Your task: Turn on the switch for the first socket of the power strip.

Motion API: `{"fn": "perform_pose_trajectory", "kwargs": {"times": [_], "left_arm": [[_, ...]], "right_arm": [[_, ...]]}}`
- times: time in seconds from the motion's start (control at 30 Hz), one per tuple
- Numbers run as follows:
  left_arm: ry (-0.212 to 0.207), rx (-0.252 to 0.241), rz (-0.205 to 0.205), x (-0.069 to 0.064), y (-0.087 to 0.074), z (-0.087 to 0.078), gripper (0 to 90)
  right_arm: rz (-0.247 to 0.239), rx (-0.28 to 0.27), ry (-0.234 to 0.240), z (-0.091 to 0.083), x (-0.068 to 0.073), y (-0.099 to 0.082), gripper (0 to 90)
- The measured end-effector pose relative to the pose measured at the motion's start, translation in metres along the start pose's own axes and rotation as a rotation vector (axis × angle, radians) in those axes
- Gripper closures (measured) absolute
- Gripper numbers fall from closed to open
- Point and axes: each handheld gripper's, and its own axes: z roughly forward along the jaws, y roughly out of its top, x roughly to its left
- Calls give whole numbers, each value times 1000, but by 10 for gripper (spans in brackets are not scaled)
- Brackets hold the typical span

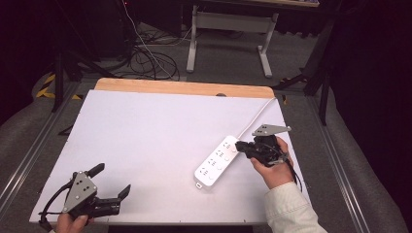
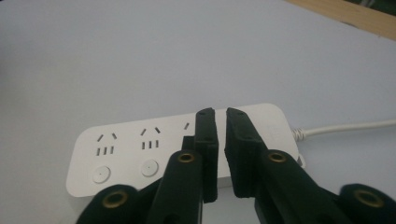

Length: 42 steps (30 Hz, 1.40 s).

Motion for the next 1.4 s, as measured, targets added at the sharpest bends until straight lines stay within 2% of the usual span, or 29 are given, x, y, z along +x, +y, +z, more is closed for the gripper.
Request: {"fn": "perform_pose_trajectory", "kwargs": {"times": [0.47,0.77,1.4], "left_arm": [[2,1,1,1,0,0,17],[1,1,1,1,0,0,17],[1,6,7,1,0,0,18]], "right_arm": [[13,99,-58,31,-4,0,900],[14,132,-88,42,-8,-1,900],[2,176,-111,55,-10,-4,900]]}}
